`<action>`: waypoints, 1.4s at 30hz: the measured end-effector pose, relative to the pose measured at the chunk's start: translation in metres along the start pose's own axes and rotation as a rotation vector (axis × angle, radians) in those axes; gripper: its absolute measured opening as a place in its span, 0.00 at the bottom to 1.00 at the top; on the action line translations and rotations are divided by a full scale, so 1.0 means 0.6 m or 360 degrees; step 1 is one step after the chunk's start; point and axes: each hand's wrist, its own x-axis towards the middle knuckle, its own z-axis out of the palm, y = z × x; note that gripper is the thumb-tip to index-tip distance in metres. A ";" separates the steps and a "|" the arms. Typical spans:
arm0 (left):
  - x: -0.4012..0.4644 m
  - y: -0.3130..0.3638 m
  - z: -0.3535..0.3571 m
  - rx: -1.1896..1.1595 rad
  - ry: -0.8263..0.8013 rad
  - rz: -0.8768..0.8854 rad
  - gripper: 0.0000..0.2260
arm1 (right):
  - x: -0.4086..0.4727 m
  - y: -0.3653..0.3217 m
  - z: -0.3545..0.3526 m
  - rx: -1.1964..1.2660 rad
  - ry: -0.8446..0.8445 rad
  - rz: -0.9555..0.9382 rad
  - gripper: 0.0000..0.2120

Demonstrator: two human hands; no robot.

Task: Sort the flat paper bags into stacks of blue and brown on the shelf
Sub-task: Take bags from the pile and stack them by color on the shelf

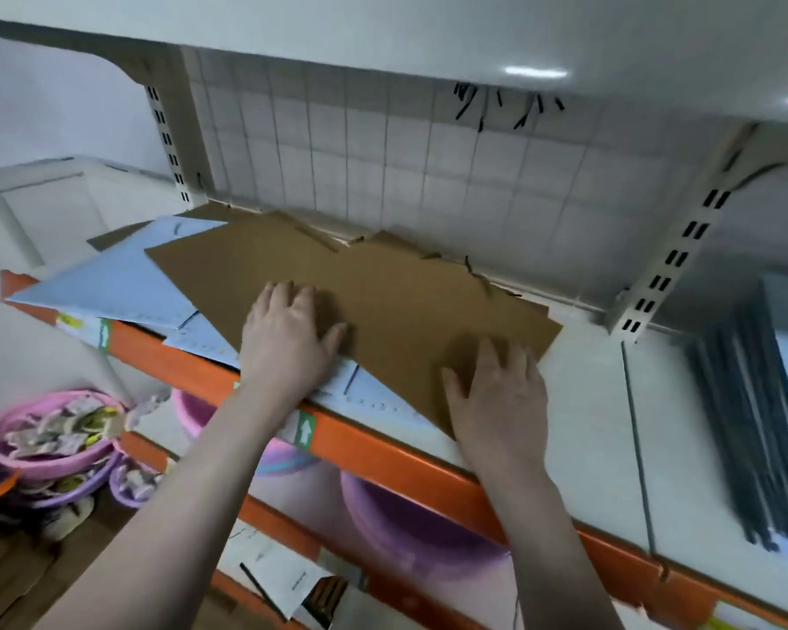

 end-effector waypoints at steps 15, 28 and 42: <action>0.147 -0.006 0.045 0.0069 -0.0524 0.0172 0.38 | 0.020 -0.014 0.043 -0.0193 0.0097 0.0702 0.37; 0.147 -0.045 0.020 -0.0659 -0.0115 -0.0051 0.28 | 0.024 -0.003 0.032 0.0130 0.0193 0.0702 0.33; 0.028 -0.014 -0.024 -0.0631 0.0168 -0.0276 0.31 | -0.001 0.047 -0.026 0.0431 0.0304 0.0537 0.30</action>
